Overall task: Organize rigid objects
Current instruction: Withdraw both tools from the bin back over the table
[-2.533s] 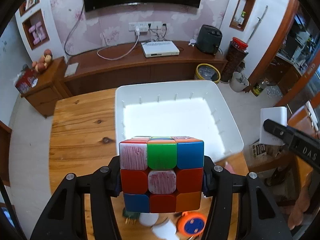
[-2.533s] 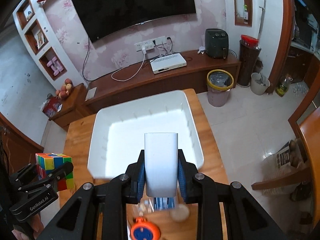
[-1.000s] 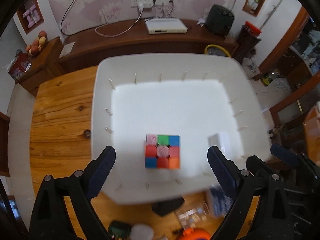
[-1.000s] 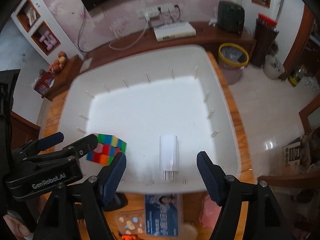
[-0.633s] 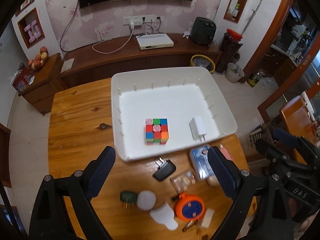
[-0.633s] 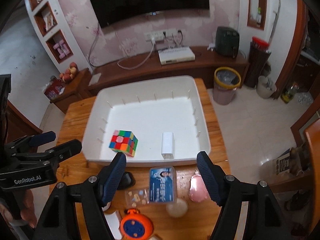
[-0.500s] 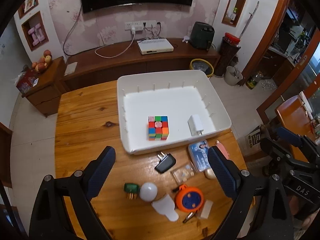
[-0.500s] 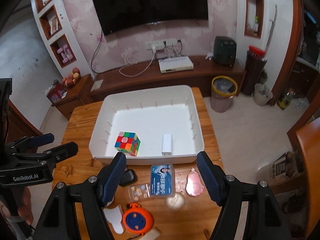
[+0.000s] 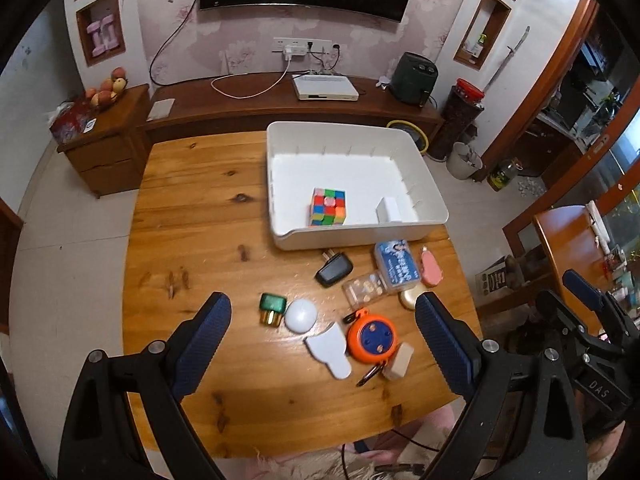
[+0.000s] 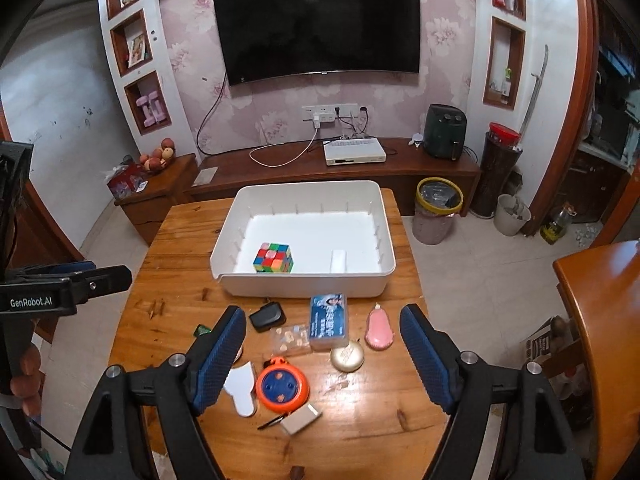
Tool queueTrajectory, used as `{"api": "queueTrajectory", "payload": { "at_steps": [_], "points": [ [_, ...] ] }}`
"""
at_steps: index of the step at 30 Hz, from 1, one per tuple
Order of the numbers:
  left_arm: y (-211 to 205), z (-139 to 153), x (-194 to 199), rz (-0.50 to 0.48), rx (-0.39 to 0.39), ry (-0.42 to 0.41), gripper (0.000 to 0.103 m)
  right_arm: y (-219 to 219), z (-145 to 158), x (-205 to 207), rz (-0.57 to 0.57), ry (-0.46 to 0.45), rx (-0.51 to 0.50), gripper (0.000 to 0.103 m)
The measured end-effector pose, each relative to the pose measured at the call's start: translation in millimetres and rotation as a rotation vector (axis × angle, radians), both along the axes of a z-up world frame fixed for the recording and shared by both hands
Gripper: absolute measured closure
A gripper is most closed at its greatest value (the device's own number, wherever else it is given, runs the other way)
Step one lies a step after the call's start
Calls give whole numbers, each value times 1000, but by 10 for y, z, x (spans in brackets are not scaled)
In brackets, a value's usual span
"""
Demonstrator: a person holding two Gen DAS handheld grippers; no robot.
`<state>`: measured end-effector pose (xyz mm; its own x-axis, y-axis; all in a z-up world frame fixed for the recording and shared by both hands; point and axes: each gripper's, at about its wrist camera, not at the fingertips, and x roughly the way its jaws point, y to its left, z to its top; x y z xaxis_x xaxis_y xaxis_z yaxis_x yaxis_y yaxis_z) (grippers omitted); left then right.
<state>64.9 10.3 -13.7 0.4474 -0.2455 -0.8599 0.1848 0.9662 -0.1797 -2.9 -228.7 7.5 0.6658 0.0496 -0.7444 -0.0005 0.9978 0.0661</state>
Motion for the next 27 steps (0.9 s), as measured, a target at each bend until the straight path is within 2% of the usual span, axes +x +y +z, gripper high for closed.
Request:
{"api": "queueTrajectory", "payload": {
  "at_steps": [6, 10, 13, 18, 24, 27],
  "points": [
    [64, -96, -234, -10, -20, -7, 9, 1, -130, -185, -3, -13, 1, 23],
    [53, -276, -299, -36, -53, 14, 9, -11, -199, -278, -8, -17, 13, 23],
    [71, -369, -322, -31, -67, 1, 9, -10, -243, -324, -5, -14, 12, 23],
    [140, -466, -395, -8, -42, -53, 9, 16, -311, -358, -7, -27, -9, 23],
    [141, -623, -490, 6, 37, -119, 9, 113, -486, -404, 18, -27, -10, 23],
    [163, -716, -494, 15, 41, -115, 9, 149, -584, -413, 27, -23, -6, 23]
  ]
}}
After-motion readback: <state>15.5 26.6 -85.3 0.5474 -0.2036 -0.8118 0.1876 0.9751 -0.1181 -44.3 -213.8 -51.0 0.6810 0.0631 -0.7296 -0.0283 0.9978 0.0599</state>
